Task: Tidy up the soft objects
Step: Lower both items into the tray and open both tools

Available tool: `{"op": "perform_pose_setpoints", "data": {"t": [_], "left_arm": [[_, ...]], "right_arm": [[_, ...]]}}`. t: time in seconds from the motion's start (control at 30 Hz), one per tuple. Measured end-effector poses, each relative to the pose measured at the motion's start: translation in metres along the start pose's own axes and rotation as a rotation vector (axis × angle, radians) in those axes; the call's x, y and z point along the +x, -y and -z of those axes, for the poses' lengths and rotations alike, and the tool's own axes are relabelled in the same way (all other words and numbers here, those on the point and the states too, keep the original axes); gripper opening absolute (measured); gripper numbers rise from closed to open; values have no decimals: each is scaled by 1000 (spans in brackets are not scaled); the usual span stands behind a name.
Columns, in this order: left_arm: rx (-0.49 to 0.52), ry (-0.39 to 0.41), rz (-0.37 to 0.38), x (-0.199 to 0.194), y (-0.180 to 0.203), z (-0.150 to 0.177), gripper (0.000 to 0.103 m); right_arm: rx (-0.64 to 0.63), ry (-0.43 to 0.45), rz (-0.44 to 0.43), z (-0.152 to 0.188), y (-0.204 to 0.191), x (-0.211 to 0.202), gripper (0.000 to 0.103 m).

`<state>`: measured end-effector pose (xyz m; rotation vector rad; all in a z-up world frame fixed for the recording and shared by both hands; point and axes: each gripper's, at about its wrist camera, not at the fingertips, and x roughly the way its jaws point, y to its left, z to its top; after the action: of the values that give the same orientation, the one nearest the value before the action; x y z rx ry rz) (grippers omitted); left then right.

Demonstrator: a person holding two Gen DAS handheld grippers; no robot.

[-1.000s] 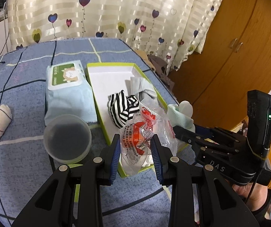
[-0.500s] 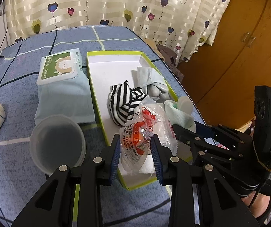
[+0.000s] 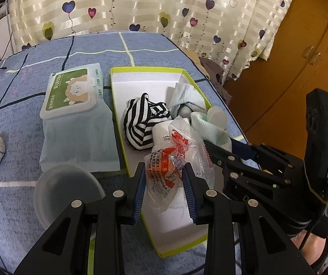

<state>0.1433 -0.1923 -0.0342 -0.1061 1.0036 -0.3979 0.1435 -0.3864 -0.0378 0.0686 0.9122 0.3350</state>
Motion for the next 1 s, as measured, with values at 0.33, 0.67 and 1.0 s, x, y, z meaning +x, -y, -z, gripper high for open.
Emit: {"op": "perform_pose_setpoints", "data": {"t": [0.33,0.67,1.0], "left_arm": [[0,-7,-5,1,2,-1,33],[25,-52,17,2,10,8,33],[35,-18,20,-11,14,8,41]], "right_arm": [[-13,1,-3,-16,4,11,30],[-50,1,1,3,-2,-10,55],[-20,52,30,10,4,-40,55]]}}
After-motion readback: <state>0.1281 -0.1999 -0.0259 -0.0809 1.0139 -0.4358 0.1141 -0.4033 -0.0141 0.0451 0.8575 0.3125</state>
